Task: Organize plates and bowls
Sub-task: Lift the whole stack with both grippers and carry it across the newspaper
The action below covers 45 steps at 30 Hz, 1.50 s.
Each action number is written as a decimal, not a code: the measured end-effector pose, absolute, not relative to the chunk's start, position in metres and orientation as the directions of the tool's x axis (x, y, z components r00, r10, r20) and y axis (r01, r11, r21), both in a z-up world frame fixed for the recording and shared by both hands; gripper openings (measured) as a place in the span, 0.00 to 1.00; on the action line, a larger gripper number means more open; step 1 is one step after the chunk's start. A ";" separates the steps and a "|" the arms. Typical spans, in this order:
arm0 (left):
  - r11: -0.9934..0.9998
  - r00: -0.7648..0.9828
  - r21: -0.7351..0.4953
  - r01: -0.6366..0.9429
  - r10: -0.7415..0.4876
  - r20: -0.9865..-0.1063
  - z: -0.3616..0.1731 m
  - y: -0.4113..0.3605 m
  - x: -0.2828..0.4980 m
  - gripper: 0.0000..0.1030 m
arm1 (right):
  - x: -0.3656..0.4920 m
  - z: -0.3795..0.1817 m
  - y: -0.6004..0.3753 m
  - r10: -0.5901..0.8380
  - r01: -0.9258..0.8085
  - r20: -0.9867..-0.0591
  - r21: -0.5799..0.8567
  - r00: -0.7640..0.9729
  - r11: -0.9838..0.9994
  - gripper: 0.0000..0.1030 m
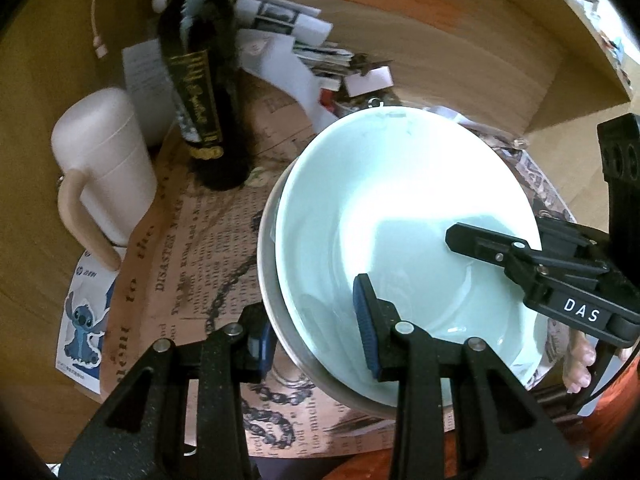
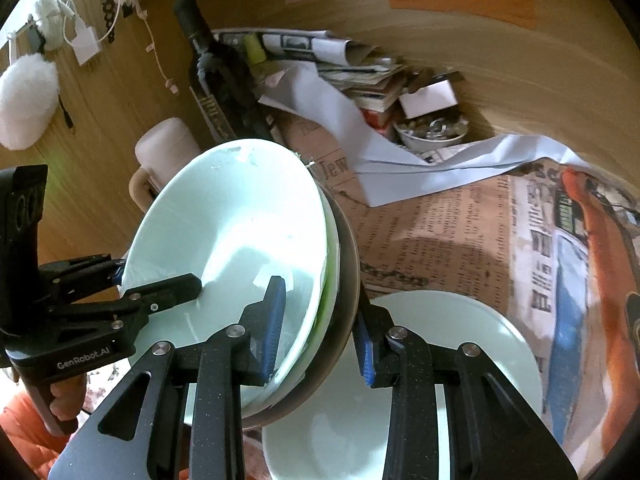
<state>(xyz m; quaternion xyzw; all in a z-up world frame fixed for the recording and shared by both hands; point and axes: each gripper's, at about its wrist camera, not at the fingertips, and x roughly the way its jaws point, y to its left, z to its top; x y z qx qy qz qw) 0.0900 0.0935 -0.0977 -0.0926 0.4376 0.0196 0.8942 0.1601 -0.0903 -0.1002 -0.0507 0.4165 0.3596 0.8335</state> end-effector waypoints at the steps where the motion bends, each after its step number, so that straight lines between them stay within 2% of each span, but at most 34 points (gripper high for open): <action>1: 0.983 0.617 -0.147 -0.110 -0.048 -0.785 -0.097 0.090 0.091 0.34 | 0.160 -0.099 -0.094 0.554 -0.637 -0.729 0.212 0.402 0.741 0.28; 29: 0.986 0.620 -0.143 0.080 -0.162 -0.768 -0.082 0.011 0.102 0.34 | 0.137 -0.085 -0.185 0.476 -0.512 -0.715 0.191 0.513 0.838 0.28; 45: 0.980 0.556 -0.143 0.135 -0.194 -0.808 -0.104 -0.013 0.114 0.34 | 0.141 -0.110 -0.211 0.450 -0.449 -0.761 0.234 0.468 0.862 0.28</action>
